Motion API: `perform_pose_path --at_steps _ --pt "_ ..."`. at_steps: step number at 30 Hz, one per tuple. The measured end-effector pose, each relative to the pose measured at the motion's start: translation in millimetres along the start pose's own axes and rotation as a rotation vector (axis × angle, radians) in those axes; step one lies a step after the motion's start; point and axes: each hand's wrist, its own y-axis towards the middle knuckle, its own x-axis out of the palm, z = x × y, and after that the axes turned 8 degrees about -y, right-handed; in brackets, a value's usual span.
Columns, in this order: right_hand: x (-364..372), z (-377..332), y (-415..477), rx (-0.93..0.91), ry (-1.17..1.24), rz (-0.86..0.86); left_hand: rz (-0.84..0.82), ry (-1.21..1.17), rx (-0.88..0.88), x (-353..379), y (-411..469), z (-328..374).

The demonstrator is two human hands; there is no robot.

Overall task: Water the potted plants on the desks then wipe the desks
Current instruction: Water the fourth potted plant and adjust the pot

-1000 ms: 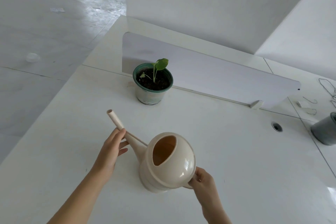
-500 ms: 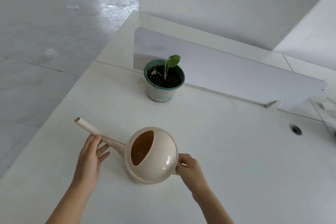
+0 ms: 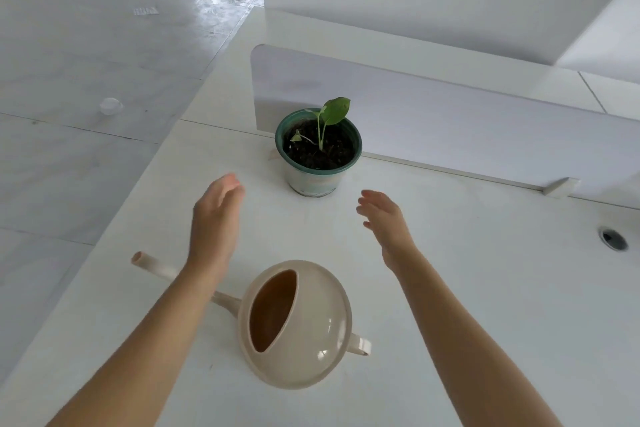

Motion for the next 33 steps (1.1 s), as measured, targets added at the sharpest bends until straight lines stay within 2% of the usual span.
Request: perform_pose_path --at_steps 4,8,12,16,19,23,27,31,33 --pt "18 -26 24 -0.028 0.02 -0.01 -0.102 -0.072 -0.134 54 59 0" --pt "17 -44 55 -0.064 0.115 0.044 -0.23 -0.023 -0.161 80 101 -3" --pt "19 -46 75 -0.078 0.12 0.043 -0.239 -0.221 -0.274 88 131 -4" --pt "23 -42 83 -0.035 0.243 0.066 -0.305 -0.136 -0.246 93 141 -9" --pt "21 -50 90 -0.01 0.274 0.076 -0.321 -0.174 -0.29 92 136 -16" --pt "17 -55 101 -0.018 0.287 0.078 -0.249 -0.281 -0.311 91 115 -25" --pt "23 -38 83 0.017 0.341 0.201 -0.151 -0.317 -0.275 80 117 -23" --pt "36 -33 64 0.026 0.354 0.155 -0.279 -0.277 -0.234 86 116 -20" --pt "35 -41 68 0.066 0.364 0.15 -0.291 -0.245 -0.213 91 106 -22"
